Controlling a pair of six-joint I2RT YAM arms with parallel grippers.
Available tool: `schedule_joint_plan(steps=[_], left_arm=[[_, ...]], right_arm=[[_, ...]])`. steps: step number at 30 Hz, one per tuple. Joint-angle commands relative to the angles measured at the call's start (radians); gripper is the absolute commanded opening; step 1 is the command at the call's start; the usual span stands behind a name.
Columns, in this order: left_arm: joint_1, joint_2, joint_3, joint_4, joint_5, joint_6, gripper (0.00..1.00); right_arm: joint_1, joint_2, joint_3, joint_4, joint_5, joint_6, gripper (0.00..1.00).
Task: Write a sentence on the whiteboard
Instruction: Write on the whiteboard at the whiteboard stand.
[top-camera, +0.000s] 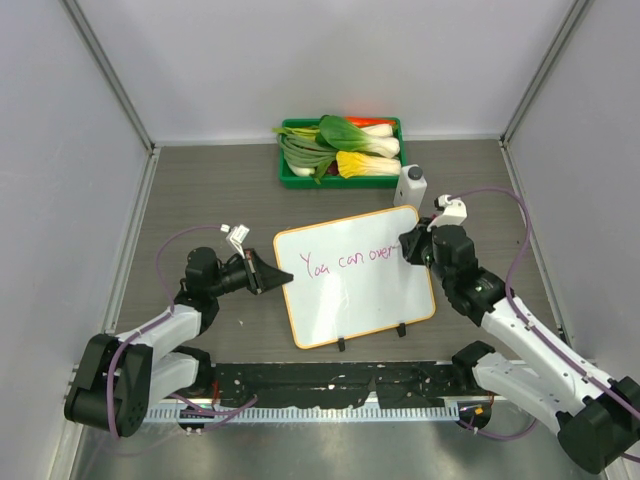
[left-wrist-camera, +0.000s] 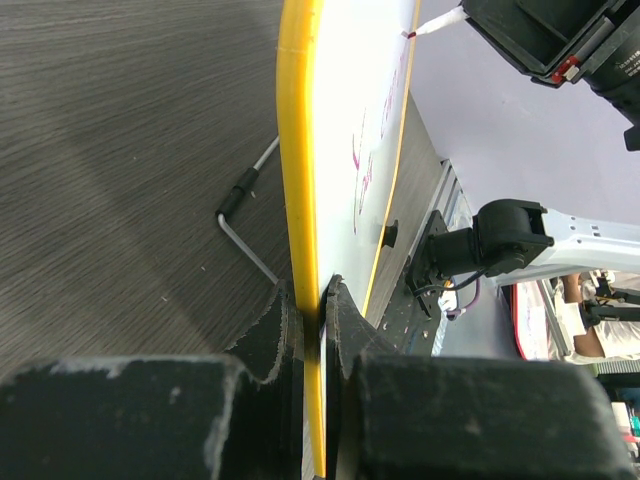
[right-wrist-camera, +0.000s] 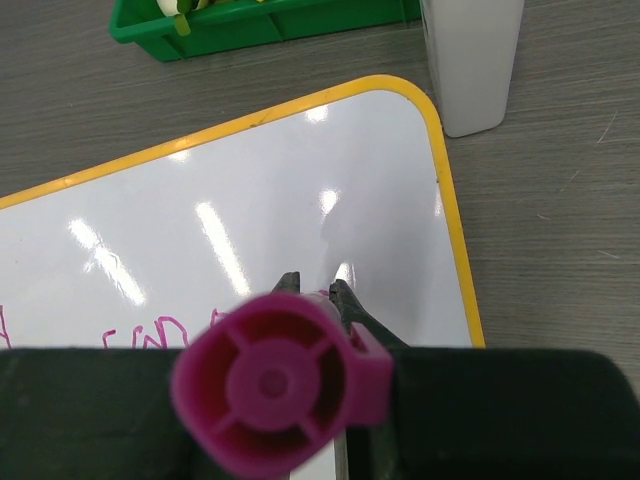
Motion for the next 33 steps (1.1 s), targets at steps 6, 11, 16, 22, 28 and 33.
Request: schedule_joint_plan(steps=[6,11,16,22,28,33], left_arm=[[0.0,0.015,0.003,-0.029,-0.063,0.097,0.0],[0.0,0.016,0.003,-0.029,-0.064,0.097,0.0],[0.0,0.015,0.003,-0.029,-0.067,0.097,0.0],[0.0,0.016,0.002,-0.029,-0.066,0.097,0.0],[0.0,0.013,0.002,-0.03,-0.067,0.097,0.0],[-0.001,0.012,0.002,-0.03,-0.066,0.097,0.0]], right_arm=[[-0.002,-0.022,-0.044,-0.04,-0.034,0.002,0.01],[-0.002,-0.045,-0.055,-0.057,-0.011,0.004,0.01],[-0.002,-0.052,-0.039,-0.075,0.036,-0.004,0.01],[-0.002,-0.049,-0.006,-0.06,0.047,-0.009,0.01],[-0.002,-0.063,0.049,-0.051,0.055,-0.007,0.01],[-0.002,-0.06,0.054,-0.032,0.062,-0.004,0.01]])
